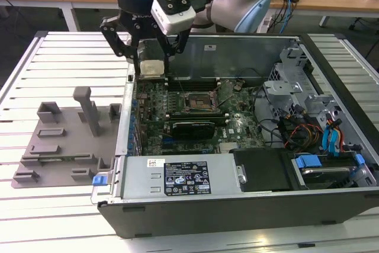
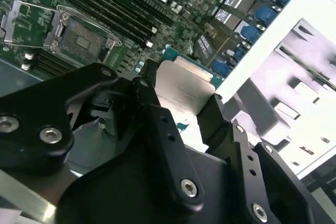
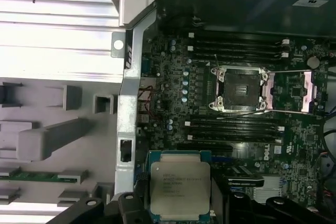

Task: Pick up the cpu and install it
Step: 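Pick up the cpu and move it towards the insertion slot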

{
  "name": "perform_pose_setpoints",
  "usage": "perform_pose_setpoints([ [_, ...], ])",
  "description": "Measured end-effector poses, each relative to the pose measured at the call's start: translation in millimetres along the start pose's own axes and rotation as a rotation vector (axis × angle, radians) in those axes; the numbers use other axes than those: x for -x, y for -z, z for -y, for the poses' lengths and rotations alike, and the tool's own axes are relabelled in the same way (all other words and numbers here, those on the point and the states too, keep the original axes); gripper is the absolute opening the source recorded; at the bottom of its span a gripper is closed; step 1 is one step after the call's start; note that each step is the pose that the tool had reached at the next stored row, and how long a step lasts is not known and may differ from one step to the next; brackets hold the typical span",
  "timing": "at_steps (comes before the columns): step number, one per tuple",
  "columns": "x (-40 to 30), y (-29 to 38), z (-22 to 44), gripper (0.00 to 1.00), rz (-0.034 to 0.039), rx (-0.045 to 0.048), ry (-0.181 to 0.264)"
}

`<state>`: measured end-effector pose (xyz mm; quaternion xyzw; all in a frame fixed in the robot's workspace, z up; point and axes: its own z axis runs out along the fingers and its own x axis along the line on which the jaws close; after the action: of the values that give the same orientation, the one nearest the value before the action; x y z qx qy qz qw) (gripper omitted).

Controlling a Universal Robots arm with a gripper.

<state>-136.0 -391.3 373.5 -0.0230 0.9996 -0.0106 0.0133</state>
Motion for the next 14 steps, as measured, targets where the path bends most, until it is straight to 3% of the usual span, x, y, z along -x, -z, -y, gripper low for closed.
perform_pose_setpoints([
  [14,23.7,-5.2,1.0,0.55,0.0,-0.0012,0.0],
])
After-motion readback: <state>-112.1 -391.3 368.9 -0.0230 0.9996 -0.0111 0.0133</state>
